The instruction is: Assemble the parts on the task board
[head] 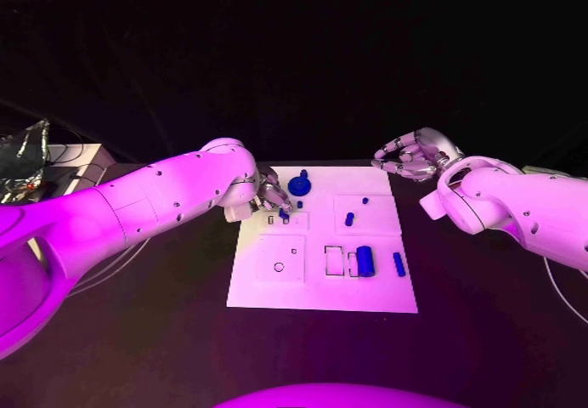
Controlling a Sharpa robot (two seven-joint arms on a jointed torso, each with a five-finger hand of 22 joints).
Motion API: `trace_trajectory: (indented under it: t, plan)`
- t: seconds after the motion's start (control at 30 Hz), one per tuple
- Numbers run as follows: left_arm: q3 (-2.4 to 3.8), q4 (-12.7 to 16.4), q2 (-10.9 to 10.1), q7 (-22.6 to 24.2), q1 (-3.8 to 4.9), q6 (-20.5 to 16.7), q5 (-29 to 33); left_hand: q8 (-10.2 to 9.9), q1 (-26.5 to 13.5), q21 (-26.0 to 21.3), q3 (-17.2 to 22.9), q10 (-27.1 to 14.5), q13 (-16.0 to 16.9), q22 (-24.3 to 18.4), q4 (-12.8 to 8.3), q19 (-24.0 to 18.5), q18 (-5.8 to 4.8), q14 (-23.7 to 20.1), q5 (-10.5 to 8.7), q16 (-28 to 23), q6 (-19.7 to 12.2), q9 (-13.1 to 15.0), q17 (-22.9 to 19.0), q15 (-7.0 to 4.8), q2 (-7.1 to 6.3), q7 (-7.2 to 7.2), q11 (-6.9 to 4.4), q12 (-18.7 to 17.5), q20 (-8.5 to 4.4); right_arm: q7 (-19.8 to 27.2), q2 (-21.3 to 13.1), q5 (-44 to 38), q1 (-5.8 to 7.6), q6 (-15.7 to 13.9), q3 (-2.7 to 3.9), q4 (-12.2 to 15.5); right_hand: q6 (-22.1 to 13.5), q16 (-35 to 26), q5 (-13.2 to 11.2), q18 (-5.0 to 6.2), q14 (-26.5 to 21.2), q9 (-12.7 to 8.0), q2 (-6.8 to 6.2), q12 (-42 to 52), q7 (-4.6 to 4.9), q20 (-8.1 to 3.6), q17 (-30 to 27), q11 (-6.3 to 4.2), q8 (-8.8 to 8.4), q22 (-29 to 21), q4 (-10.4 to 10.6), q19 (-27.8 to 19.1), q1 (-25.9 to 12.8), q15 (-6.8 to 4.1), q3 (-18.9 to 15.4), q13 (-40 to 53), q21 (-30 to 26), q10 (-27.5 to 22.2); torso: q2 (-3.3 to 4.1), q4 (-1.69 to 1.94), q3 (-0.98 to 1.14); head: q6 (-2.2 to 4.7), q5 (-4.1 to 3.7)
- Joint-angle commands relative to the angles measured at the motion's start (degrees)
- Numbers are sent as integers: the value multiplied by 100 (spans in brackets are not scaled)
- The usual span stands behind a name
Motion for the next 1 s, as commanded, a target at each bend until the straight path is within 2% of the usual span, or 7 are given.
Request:
trace_trajectory:
  t: [0.03, 0.3, 0.53, 0.7, 1.0]
  plan:
    - [-28, 0, 37, 4, -2, 31, -146, 3, 34, 14, 342, 59, 29, -5, -380, 3, -63, 608, -18, 25, 618, 1251, 1507, -45, 88, -577, 0, 24, -40, 79, -1, -63, -4, 40, 2, 13, -38, 36, -24, 5, 588, 6, -29, 35, -8, -18, 1504, 8, 8, 1397, 8, 525, -13, -18, 38, 1508, -12, 601, 3, 7, 0, -17, -9]
    - [-52, 30, 18, 4, -3, 15, -172, -50, 33, 7, 208, 129, 121, -1, -331, 13, -66, 608, -121, 25, 724, 1329, 1507, -71, 163, -614, -29, 60, -65, 80, -7, -66, -4, 47, 2, 16, -42, 34, -25, 6, 586, 12, -34, 35, -8, -18, 1498, 9, 8, 1395, 7, 524, -15, -18, 44, 1508, -14, 601, 0, 2, -1, -60, -7]
    - [-55, 93, 2, -4, -3, 103, -229, -59, 35, 6, 177, 148, 153, 2, -327, 16, -67, 608, -138, 25, 749, 1347, 1507, -75, 172, -624, -36, 76, -69, 79, -17, -67, -4, 57, 2, 17, -42, 34, -25, 6, 586, 12, -34, 35, -8, -18, 1498, 9, 8, 1395, 7, 524, -15, -18, 44, 1508, -14, 601, -2, 13, -3, -65, -34]
    - [-57, 117, -4, -8, -3, 135, -296, -67, 41, 6, 166, 150, 151, 2, -324, 17, -67, 608, -153, 25, 759, 1355, 1507, -78, 186, -627, -40, 73, -71, 80, -22, -67, -4, 56, 2, 18, -42, 34, -25, 6, 586, 12, -34, 35, -8, -18, 1498, 9, 8, 1395, 7, 524, -15, -18, 44, 1508, -14, 601, -4, 7, -1, -86, -18]
    - [-66, 156, -8, -12, -7, 149, -409, -101, 46, 5, 102, 170, 190, 9, -312, 24, -69, 608, -232, 25, 789, 1392, 1507, -85, 209, -637, -47, 86, -79, 84, -22, -67, -5, 60, 2, 14, -42, 34, -25, 6, 586, 12, -34, 35, -8, -18, 1498, 9, 8, 1395, 7, 524, -15, -18, 44, 1508, -14, 601, -5, 8, -1, -85, -17]
